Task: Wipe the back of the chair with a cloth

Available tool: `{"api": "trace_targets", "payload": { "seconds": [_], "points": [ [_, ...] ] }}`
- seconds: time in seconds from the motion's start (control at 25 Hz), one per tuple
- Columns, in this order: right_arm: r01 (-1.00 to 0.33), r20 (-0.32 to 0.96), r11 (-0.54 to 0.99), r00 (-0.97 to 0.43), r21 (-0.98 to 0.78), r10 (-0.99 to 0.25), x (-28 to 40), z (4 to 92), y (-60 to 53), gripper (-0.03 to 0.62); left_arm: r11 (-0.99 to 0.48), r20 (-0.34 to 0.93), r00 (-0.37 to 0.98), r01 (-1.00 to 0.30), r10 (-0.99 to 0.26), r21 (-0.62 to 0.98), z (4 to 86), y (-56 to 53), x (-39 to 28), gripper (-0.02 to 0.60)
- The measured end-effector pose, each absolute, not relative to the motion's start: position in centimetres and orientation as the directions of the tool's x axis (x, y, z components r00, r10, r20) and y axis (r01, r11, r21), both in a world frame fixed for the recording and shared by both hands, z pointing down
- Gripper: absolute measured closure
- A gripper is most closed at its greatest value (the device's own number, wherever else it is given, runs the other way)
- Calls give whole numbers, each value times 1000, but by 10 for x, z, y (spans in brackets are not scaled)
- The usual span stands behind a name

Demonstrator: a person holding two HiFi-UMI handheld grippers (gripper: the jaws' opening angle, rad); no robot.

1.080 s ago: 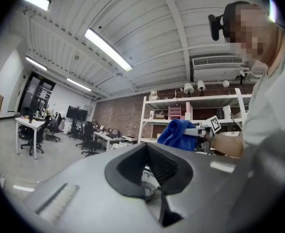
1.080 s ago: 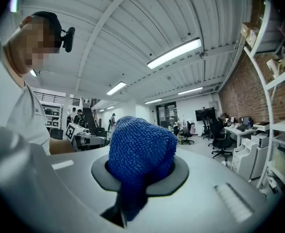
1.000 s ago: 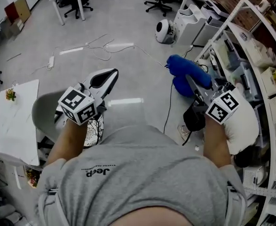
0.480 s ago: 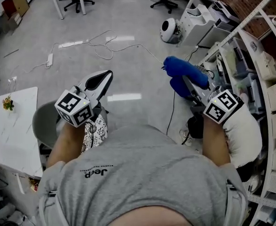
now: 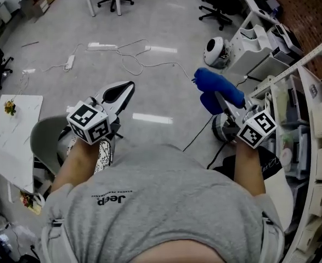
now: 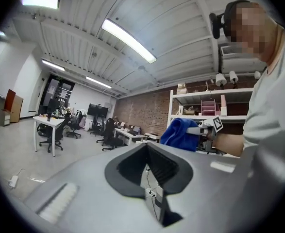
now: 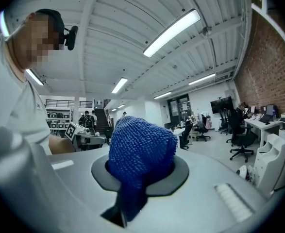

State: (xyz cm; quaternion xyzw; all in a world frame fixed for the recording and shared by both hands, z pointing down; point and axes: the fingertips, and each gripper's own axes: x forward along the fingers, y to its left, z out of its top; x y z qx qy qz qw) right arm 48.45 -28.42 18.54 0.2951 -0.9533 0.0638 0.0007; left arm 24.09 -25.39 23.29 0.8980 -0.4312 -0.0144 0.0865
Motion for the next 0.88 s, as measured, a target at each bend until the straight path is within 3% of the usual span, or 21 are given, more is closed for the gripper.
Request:
{"api": "trace_targets", "payload": {
  "seconds": [0.32,0.88],
  "points": [
    [-496,46,852,-867,-167,-496,500,211,-356,534,-572,81,585,-809,-807,138,233,-293,281,523],
    [-534,93,831,-846,-158,-526,439,217,-370,534,-596,29,606,-789,-795,150,238,-314,216,523]
  ]
}}
